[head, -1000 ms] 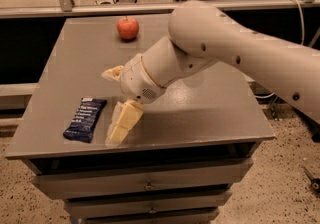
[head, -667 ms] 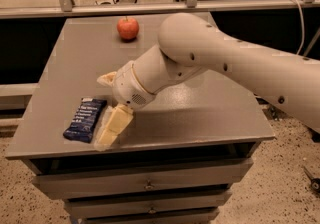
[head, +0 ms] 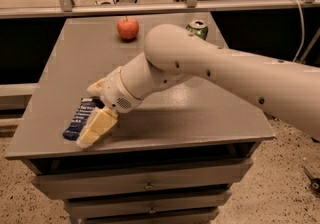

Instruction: Pick rxbar blueberry

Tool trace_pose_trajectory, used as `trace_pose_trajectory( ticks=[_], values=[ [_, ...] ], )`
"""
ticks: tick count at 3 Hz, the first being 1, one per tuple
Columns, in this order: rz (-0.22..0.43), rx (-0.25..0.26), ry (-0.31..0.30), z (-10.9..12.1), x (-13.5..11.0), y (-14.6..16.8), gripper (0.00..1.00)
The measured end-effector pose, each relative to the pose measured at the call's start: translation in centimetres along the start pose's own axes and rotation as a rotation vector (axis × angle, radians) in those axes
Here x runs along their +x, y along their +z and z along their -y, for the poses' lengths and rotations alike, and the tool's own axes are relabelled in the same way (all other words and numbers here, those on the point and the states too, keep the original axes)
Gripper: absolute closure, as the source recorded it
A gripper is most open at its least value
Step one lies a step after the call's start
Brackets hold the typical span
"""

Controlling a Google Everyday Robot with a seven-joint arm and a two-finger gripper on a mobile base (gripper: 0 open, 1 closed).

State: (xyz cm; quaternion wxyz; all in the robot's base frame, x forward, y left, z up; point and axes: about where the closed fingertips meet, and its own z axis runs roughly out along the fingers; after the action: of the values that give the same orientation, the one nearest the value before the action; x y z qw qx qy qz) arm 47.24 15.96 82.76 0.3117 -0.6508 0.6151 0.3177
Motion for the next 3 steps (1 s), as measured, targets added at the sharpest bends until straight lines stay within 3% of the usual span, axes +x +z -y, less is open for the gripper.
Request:
trace_pose_trajectory(
  ticks=[2,3],
  values=[
    [0.001,0.013,0.037,0.4,0.1,0.9,0.63],
    [0.026,0.040,0.039,1.3,-0.5,-0.6,0.87]
  ],
)
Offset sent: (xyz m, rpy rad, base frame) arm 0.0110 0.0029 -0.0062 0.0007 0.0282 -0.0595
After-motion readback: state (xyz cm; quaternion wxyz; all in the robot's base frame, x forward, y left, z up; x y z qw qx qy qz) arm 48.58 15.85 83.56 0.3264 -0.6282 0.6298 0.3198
